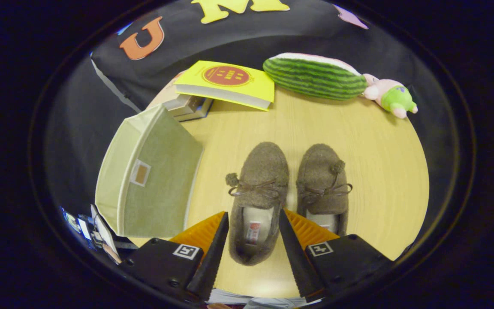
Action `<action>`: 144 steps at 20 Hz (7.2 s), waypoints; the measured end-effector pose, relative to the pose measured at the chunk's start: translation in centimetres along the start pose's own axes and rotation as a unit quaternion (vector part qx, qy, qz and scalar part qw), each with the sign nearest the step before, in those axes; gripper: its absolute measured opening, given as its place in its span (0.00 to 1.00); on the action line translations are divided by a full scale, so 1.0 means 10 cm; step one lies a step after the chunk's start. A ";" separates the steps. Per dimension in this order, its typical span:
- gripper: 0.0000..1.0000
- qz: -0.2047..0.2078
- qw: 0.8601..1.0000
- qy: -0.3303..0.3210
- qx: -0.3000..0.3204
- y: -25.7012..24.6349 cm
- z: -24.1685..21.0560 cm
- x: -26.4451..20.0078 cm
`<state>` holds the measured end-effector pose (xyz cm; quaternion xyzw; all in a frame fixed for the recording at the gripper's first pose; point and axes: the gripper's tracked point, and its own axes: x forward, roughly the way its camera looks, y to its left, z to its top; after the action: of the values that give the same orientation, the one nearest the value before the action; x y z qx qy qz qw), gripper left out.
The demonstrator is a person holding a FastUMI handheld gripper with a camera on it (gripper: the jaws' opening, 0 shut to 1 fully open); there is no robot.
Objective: Open the storage box then place both shoes into the box .Put the left shoe in first, then the right shoe, with the right side of both shoes facing outward in a uniform manner.
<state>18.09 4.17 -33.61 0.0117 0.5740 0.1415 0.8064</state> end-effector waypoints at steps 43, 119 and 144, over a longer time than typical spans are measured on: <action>0.06 0.068 0.994 -0.030 0.074 2.03 0.43 -0.95; 0.64 -0.137 0.990 0.025 -0.011 -1.52 -0.21 0.26; 0.06 -0.022 0.995 -0.034 0.093 -0.53 0.19 -0.72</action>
<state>18.86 -2.39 -27.27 0.0787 0.5569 0.0697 0.8239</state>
